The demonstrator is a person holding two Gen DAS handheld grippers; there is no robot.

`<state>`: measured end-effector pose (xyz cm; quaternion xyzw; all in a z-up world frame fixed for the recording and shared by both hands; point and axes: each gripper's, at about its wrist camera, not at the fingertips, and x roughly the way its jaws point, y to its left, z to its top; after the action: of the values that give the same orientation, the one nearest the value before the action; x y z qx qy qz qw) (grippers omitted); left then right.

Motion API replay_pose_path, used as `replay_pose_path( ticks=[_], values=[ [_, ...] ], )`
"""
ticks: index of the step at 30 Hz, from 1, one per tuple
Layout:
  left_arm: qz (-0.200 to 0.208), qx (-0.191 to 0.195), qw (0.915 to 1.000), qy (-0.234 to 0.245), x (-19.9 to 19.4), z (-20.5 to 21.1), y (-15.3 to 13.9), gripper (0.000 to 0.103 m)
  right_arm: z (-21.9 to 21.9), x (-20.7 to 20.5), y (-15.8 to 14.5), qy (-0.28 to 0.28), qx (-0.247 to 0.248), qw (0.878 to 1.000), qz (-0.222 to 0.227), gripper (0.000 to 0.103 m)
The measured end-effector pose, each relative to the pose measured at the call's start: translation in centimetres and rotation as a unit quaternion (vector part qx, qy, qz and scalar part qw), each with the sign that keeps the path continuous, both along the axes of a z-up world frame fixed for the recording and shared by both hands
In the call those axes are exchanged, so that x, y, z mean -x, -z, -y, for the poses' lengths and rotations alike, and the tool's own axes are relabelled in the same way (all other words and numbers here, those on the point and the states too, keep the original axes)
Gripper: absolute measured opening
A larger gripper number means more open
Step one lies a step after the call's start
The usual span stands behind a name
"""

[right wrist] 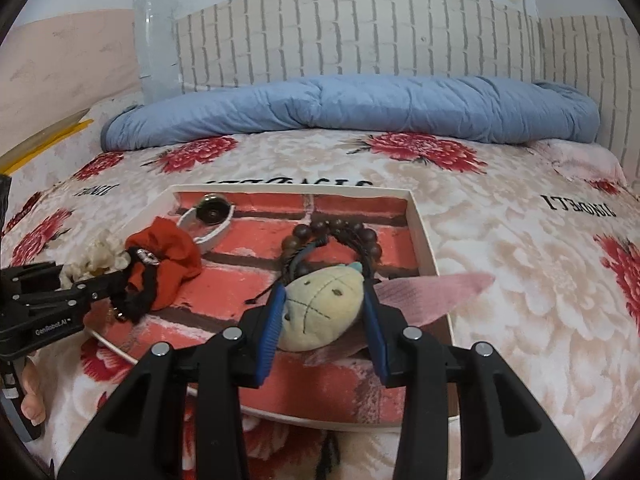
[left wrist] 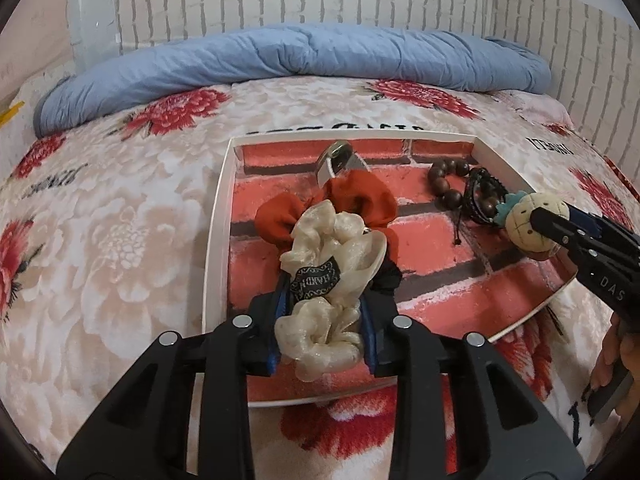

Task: Organize jewelry
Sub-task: 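Carry cream scrunchie in left tool while right tool carries pineapple plush to tray, then open both tools to drop scrunchie and pineapple plush in tray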

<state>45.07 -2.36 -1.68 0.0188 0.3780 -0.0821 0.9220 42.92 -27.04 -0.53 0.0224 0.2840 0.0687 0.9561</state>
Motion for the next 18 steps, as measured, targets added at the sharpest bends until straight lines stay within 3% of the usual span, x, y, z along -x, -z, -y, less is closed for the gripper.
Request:
replay_pose_path(
  ticks=[6, 13, 18],
  values=[
    [-0.023, 0.033, 0.9991, -0.015, -1.3, -1.4, 0.9, 0.032, 0.6, -0.5, 0.3, 0.010, -0.012, 1.000, 0.004, 0.039],
    [-0.014, 0.002, 0.9997, -0.019, -1.0, -0.6, 1.2, 0.038, -0.6, -0.3, 0.6, -0.003, 0.013, 1.000, 0.006, 0.040],
    [-0.007, -0.005, 0.9999, -0.014, -0.8, -0.3, 1.0, 0.049, -0.9, -0.2, 0.5, -0.012, 0.017, 1.000, 0.005, 0.041]
  ],
)
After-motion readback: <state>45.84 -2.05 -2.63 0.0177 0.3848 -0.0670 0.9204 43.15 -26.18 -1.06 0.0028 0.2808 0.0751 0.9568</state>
